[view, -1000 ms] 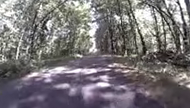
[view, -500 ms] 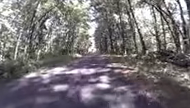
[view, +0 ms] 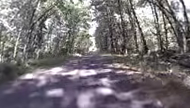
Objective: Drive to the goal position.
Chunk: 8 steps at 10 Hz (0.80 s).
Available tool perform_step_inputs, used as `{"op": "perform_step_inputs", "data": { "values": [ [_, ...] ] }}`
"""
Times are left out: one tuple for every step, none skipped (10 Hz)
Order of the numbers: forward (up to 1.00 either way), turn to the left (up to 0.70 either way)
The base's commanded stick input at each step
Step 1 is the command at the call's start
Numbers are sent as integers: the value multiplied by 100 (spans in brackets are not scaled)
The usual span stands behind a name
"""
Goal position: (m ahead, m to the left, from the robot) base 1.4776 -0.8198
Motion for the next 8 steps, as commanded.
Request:
{"op": "perform_step_inputs", "data": {
  "values": [
    [45,0],
    [45,0],
    [45,0],
    [45,0],
    [45,0],
    [45,0],
    [45,0],
    [45,0]
  ]
}}
